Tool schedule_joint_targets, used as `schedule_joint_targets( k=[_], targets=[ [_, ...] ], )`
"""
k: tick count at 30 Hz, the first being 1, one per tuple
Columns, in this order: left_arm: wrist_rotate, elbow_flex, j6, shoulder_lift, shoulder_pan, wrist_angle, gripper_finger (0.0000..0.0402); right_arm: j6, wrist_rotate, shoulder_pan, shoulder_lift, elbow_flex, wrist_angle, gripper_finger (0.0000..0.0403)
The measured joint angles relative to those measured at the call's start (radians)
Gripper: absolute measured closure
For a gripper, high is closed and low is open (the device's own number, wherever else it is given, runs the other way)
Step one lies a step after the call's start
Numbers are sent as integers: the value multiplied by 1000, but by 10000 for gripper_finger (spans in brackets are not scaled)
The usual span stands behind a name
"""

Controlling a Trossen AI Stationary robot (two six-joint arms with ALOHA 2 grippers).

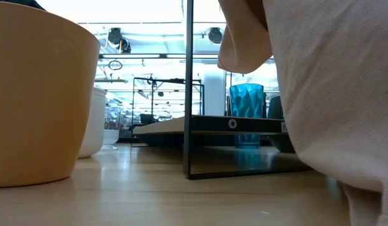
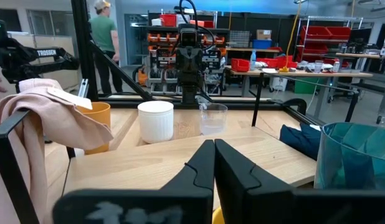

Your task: Stack small to large cups/mugs on shelf

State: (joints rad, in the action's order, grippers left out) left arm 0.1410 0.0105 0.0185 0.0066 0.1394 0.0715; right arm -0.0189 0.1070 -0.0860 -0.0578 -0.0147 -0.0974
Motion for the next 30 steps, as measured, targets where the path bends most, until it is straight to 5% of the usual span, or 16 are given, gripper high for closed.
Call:
schedule_joint_targets(
  k=[7, 11, 20, 24, 30],
  targets=[
    [0, 0, 23, 0, 0, 48, 387, 172, 0, 0, 0, 0, -8, 403],
    [0, 0, -103, 0, 0, 180, 387, 356, 0, 0, 0, 0, -36, 403],
    [94, 0, -437, 0, 0, 351, 387, 661, 0, 0, 0, 0, -450, 403],
    [97, 0, -588, 0, 0, 444, 387, 715, 1, 0, 0, 1, -650, 403],
    [113, 0, -645, 0, 0, 551, 387, 650, 2, 0, -1, 1, -713, 403]
  ],
)
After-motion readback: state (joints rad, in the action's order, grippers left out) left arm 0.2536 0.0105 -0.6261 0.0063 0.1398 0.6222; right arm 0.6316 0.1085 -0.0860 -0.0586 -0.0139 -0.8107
